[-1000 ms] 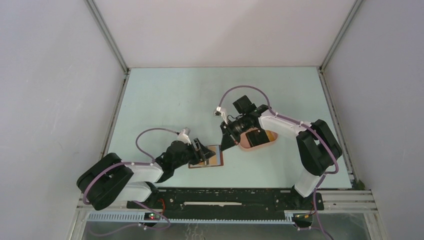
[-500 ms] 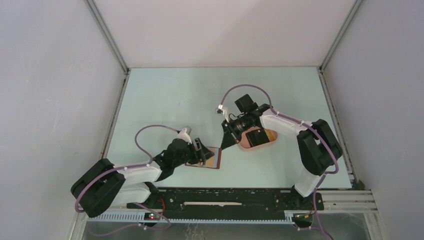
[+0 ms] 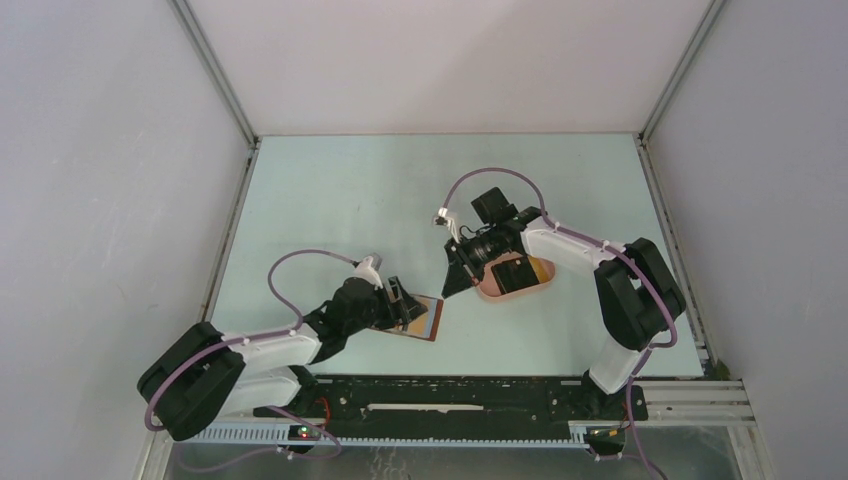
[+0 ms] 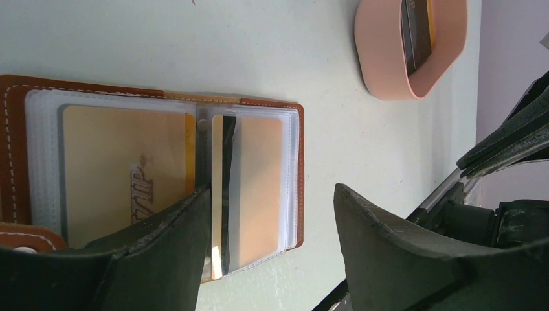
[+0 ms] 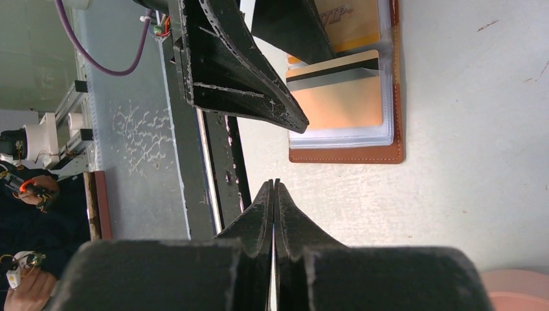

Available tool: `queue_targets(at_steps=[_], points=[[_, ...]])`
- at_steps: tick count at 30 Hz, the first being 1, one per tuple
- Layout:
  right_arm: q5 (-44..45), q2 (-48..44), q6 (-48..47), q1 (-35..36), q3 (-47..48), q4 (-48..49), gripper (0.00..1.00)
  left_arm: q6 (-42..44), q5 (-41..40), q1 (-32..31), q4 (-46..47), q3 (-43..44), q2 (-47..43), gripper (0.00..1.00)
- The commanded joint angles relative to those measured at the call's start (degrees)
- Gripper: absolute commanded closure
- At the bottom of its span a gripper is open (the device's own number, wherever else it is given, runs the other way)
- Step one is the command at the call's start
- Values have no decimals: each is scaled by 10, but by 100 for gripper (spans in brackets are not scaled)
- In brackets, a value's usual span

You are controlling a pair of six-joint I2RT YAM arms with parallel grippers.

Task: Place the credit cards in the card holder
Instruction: Turn over the card slot in the card holder.

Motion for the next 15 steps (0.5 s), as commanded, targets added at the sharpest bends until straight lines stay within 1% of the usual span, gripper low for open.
queue_targets(at_steps=[1, 9, 13, 15], points=[[-11, -16, 5, -8, 12, 10, 98, 25, -17, 0, -38, 2, -5, 28], [-14, -15, 6, -10, 12, 11, 98, 26, -12, -2, -52, 16, 13, 33], [-13, -15, 7, -10, 12, 11, 98, 24, -14, -21, -60, 35, 27, 38], [-13, -14, 7, -10, 12, 11, 98, 22, -17, -35, -64, 47, 37, 41]])
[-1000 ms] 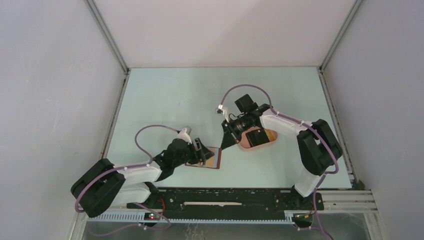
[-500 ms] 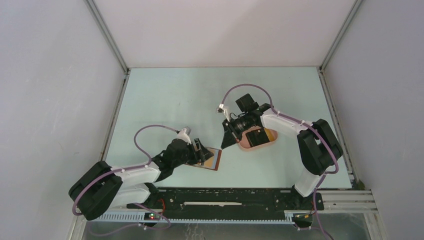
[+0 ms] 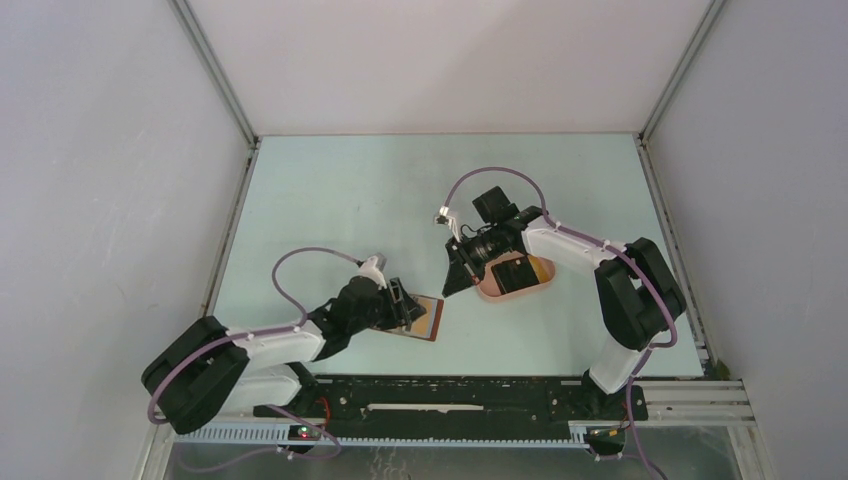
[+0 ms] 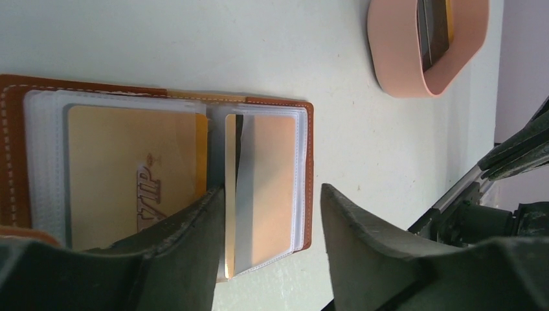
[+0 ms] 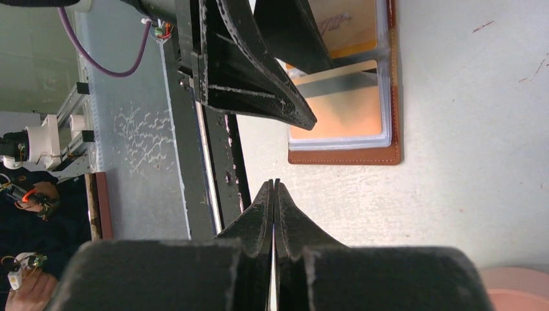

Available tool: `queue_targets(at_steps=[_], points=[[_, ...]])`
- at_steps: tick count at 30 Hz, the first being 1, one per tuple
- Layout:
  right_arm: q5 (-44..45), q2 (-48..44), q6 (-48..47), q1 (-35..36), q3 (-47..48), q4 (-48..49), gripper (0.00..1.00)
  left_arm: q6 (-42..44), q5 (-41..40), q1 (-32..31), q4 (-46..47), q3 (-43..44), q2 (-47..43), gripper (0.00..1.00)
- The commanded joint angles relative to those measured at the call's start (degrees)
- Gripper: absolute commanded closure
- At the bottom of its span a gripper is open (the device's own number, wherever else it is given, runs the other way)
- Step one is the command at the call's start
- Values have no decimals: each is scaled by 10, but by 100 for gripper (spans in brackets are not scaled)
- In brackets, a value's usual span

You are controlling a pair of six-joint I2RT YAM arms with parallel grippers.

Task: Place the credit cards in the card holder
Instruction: Turn over the card slot in the card holder.

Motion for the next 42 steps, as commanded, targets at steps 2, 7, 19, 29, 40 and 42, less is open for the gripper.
queue_targets(at_steps=[2, 7, 19, 29, 40, 42], points=[[-9, -15, 8, -6, 12, 10, 98, 11, -4, -34, -48, 46, 35, 43], [-11, -15, 7, -11, 12, 8, 98, 9, 2, -41, -45, 55, 53, 43], [-2, -20, 0, -18, 12, 4, 98, 64, -53, -42, -178, 98, -22, 34], [4, -36, -31, -19, 13, -11, 98, 110, -50, -41, -195, 90, -121, 34], [-25, -36, -83, -6, 26, -73, 98, 169, -46, -41, 1, -45, -323, 21], [-41, -14, -50, 5, 25, -62, 98, 158, -45, -40, 18, -59, -343, 10]])
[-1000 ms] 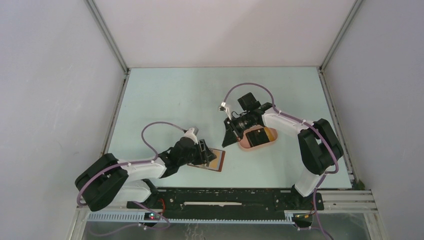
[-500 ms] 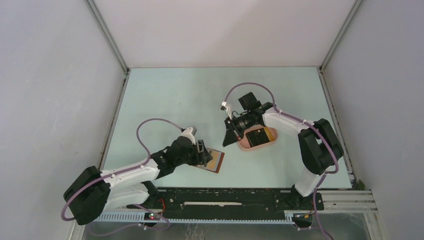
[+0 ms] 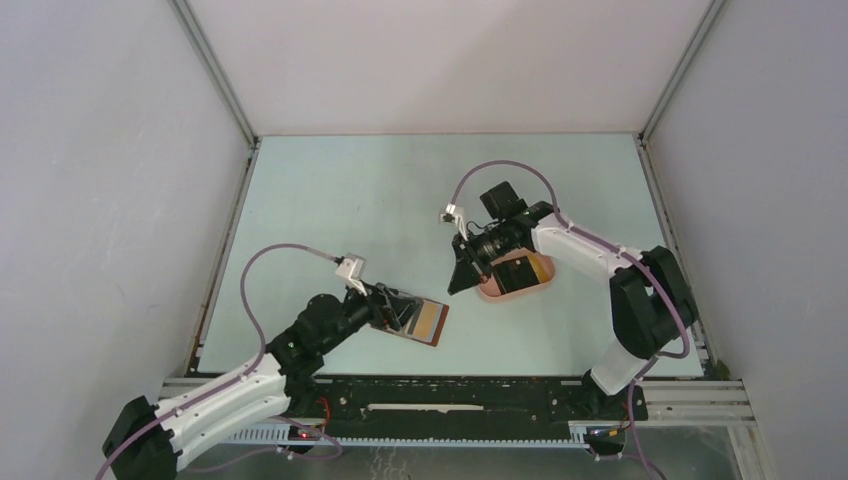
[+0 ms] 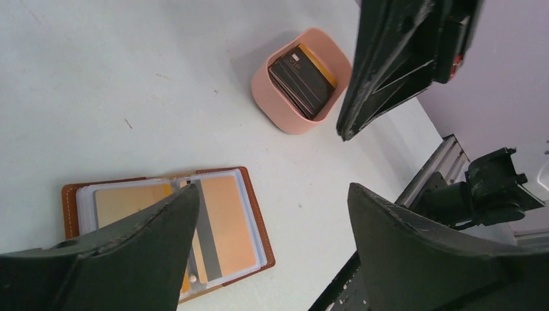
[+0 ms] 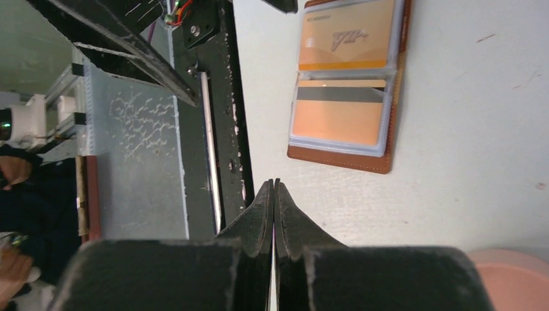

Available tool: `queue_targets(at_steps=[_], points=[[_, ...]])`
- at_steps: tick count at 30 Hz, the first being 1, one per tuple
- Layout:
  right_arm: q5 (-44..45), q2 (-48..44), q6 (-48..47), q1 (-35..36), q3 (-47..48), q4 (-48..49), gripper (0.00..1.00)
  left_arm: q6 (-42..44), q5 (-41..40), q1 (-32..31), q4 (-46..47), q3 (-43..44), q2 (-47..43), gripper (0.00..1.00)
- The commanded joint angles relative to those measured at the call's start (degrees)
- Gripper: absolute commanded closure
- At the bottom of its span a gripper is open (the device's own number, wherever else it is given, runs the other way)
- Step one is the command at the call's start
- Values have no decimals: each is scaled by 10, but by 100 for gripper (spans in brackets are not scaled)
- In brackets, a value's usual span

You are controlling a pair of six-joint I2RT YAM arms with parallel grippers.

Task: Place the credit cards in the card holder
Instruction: Turn over the card slot in the card holder.

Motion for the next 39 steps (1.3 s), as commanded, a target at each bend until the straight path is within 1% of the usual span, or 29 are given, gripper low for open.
queue_targets(at_steps=[1, 3, 4, 6, 7, 9, 10, 11, 13, 15, 17, 20, 26, 29, 31, 32, 34, 35, 39], points=[[-41, 39, 46, 20, 9, 11, 98, 3, 1, -2, 83, -38, -36, 6], [-28, 48, 106, 35, -10, 59, 97, 6, 1, -2, 66, -41, -47, 1], [-14, 49, 152, 42, -22, 83, 97, 5, -1, -2, 56, -43, -51, 0], [31, 51, 214, 58, -36, 120, 94, 2, -10, -1, 32, -46, -55, 0], [61, 53, 249, 67, -41, 135, 94, -1, -17, -2, 15, -47, -57, 1], [118, 56, 307, 79, -50, 160, 92, -5, -37, -2, -13, -48, -60, 9], [133, 57, 332, 84, -55, 171, 88, -9, -53, -1, -32, -47, -62, 13], [139, 59, 352, 86, -63, 185, 85, -12, -73, -1, -52, -44, -64, 16], [118, 67, 380, 87, -77, 206, 76, -18, -119, -2, -98, -39, -66, 18], [101, 80, 395, 88, -81, 218, 74, -24, -159, -2, -139, -34, -65, 19], [88, 94, 412, 89, -84, 228, 72, -29, -186, -2, -160, -33, -58, 19], [100, 112, 437, 91, -85, 234, 71, -37, -202, 1, -162, -36, -41, 18], [149, 129, 456, 88, -85, 231, 68, -51, -179, 19, -125, -51, -11, 17], [159, 140, 455, 81, -85, 227, 66, -64, -166, 26, -117, -53, 5, 19], [162, 145, 455, 76, -85, 225, 65, -73, -151, 26, -105, -57, 15, 23], [166, 145, 455, 74, -85, 224, 63, -79, -145, 26, -100, -58, 19, 27], [171, 145, 455, 72, -86, 223, 60, -87, -132, 26, -90, -63, 30, 38], [174, 146, 454, 72, -85, 222, 58, -91, -127, 26, -84, -65, 35, 41], [173, 153, 458, 64, -85, 223, 56, -103, -107, 26, -70, -71, 52, 43]])
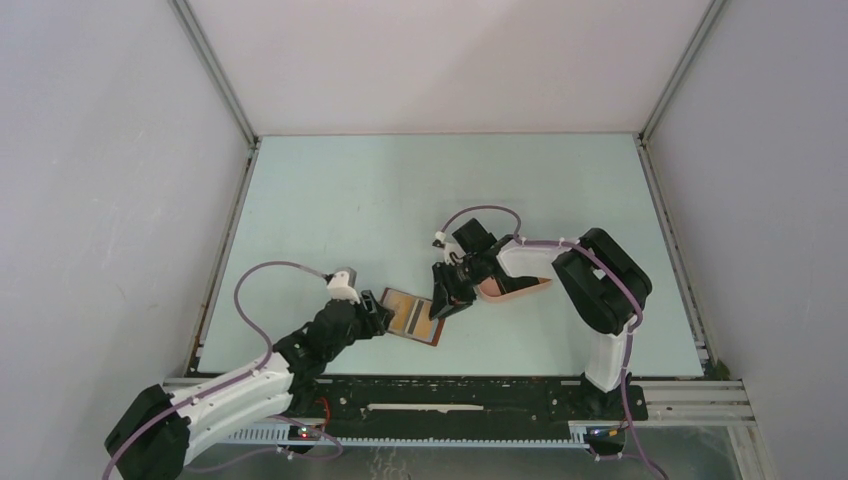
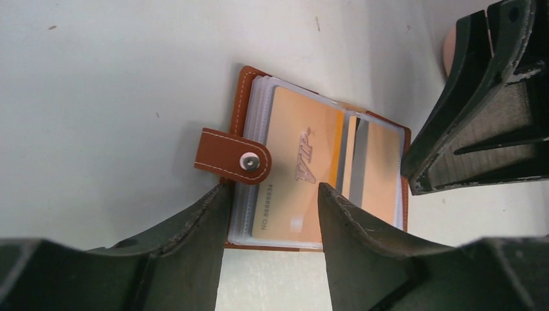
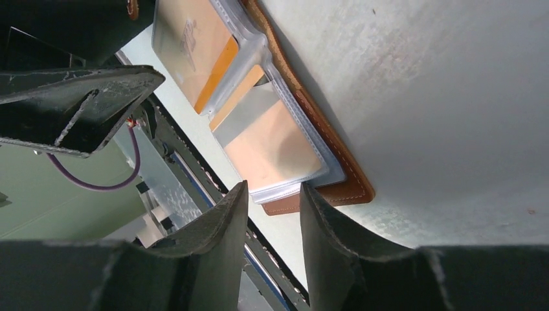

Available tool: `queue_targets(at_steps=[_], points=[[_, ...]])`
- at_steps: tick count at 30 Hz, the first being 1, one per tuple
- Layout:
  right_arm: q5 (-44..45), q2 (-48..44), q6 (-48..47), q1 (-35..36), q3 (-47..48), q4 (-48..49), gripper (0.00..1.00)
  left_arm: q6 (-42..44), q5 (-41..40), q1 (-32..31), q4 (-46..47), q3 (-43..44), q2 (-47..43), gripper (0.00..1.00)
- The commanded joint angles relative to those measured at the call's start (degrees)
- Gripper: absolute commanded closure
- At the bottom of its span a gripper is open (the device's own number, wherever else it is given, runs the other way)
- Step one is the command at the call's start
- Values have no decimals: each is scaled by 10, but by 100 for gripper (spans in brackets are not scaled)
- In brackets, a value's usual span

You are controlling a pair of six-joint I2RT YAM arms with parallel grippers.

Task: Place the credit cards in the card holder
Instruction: Turn over the card slot in the card holder.

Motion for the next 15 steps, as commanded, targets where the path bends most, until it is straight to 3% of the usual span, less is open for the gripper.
queue_targets(at_steps=[1, 15], points=[[24, 13, 7, -12, 0, 6, 55, -26, 27, 2, 37, -13, 18, 43], [-17, 3, 10, -59, 7, 17, 55, -49, 111, 2, 163, -12, 149, 48]])
